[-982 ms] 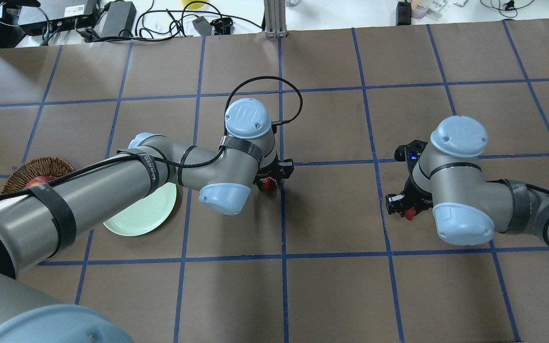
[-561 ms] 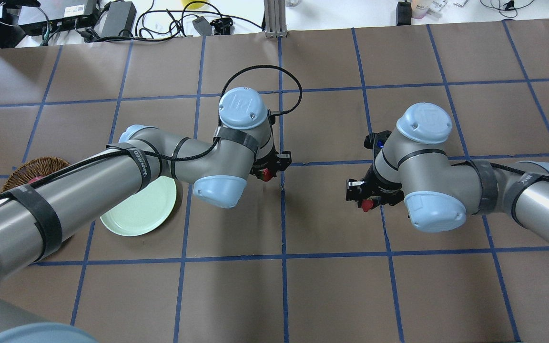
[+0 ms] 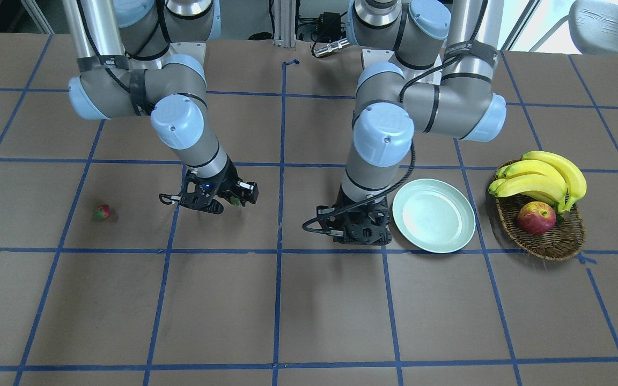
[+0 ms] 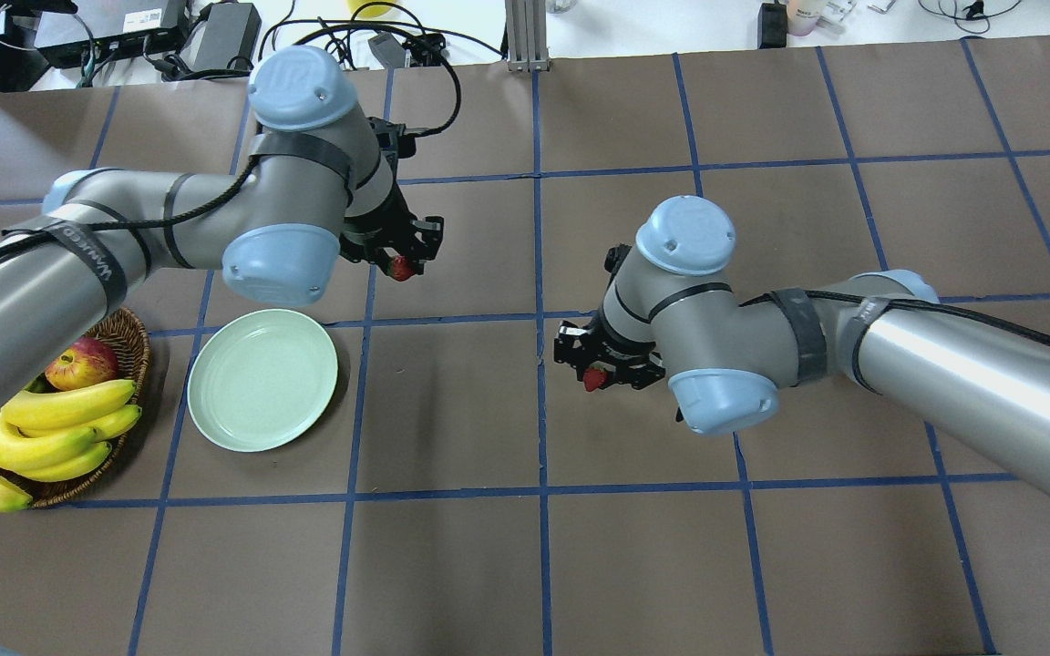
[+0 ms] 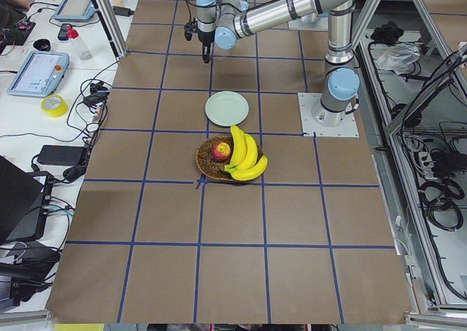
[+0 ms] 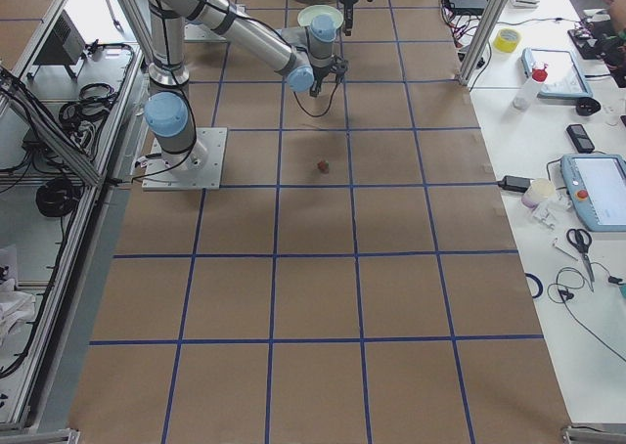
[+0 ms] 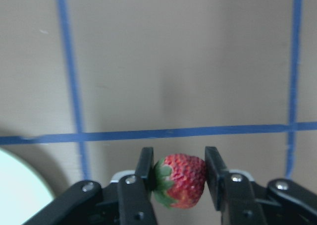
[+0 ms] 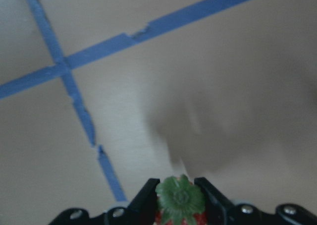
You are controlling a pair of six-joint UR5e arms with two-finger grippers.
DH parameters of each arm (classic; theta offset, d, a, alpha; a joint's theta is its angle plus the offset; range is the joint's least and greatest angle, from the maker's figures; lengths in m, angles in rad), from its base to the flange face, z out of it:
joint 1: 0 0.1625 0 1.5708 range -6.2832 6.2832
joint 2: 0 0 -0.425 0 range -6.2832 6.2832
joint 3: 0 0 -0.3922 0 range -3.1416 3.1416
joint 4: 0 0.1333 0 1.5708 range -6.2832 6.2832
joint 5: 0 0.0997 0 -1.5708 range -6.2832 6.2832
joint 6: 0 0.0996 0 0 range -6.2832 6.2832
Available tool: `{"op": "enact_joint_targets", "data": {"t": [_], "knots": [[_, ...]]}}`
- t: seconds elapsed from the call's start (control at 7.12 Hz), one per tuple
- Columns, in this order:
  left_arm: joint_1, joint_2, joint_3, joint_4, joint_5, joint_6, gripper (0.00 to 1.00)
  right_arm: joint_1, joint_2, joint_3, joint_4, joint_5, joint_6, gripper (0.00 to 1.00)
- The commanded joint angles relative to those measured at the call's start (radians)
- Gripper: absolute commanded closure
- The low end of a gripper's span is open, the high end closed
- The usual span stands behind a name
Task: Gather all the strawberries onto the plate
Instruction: 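Drop the strawberry on the plate with left gripper while right sets another centrally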
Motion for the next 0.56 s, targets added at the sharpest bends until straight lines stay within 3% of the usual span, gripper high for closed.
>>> {"op": "enact_joint_targets", "data": {"t": [0.0,0.14,0.28,0.42], "knots": [[0.154,0.034,-0.040,-0.048,0.001,0.220,1.00,0.124,0.132,-0.164,-0.006,-0.026,0.186,0.87],[0.217,0.043,-0.092,-0.047,-0.002,0.313,1.00,0.158,0.156,-0.201,-0.006,-0.034,0.231,0.87],[0.267,0.054,-0.138,-0.036,0.003,0.370,1.00,0.167,0.164,-0.208,-0.005,-0.037,0.239,0.77],[0.304,0.057,-0.169,-0.024,0.002,0.414,1.00,0.167,0.170,-0.208,-0.003,-0.051,0.239,0.15]]}}
